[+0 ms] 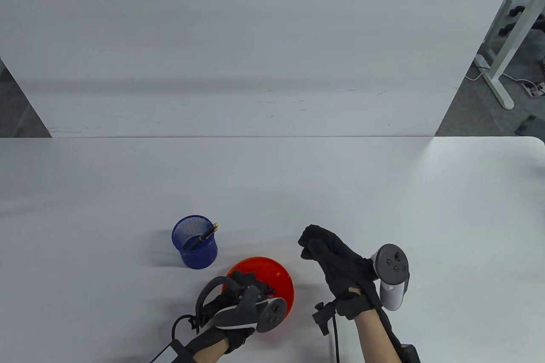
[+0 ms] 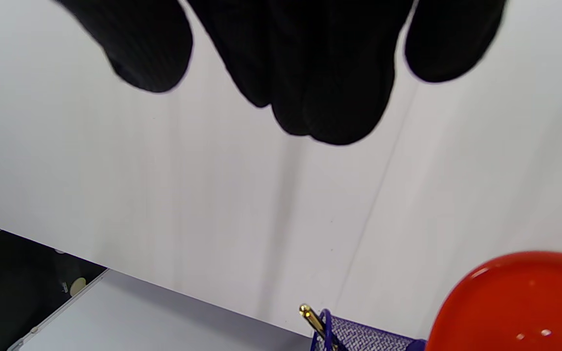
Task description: Assemble fountain pens from components
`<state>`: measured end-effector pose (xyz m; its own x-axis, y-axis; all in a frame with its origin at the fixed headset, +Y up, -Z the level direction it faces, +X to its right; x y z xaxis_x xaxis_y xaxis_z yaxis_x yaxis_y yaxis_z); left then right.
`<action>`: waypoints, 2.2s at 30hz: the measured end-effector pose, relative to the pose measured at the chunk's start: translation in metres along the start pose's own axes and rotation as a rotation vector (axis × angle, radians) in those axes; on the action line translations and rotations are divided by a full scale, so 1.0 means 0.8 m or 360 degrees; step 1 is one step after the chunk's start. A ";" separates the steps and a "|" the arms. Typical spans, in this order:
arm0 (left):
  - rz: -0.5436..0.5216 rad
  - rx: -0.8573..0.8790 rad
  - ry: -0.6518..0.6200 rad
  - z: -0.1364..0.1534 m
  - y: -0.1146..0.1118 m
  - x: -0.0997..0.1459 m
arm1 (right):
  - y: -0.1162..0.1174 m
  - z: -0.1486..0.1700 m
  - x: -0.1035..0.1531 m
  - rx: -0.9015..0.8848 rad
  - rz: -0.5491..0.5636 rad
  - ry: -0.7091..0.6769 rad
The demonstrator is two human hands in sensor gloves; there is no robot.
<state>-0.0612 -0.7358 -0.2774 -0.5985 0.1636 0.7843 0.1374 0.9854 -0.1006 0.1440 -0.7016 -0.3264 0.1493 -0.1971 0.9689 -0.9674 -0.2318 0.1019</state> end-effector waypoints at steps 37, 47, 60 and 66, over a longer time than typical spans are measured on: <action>-0.0778 0.1807 0.0170 0.163 0.033 0.091 | 0.229 -0.024 0.035 0.2258 -0.1051 -0.0447; -0.0746 0.1822 0.0200 0.165 0.022 0.088 | 0.233 -0.026 0.035 0.2342 -0.0901 -0.0520; -0.0747 0.1811 0.0185 0.165 0.023 0.089 | 0.231 -0.026 0.035 0.2420 -0.0854 -0.0549; -0.0756 0.1813 0.0172 0.165 0.025 0.089 | 0.232 -0.026 0.036 0.2403 -0.0858 -0.0557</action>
<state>-0.2053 -0.6980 -0.3041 -0.3256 -0.1728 0.9296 -0.8723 0.4342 -0.2248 -0.0353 -0.7305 -0.2749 0.6225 0.0650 0.7799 0.2410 -0.9640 -0.1120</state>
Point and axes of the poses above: the tracker on the back of each hand, its own z axis roughly to the little-finger side, its own x axis roughly from the fingertips to the wrist, y = z × x, the point moved 2 cm from there along -x, roughly from the wrist to the fingertips, and after that the axes turned 6 degrees about x, right-handed, at the moved point
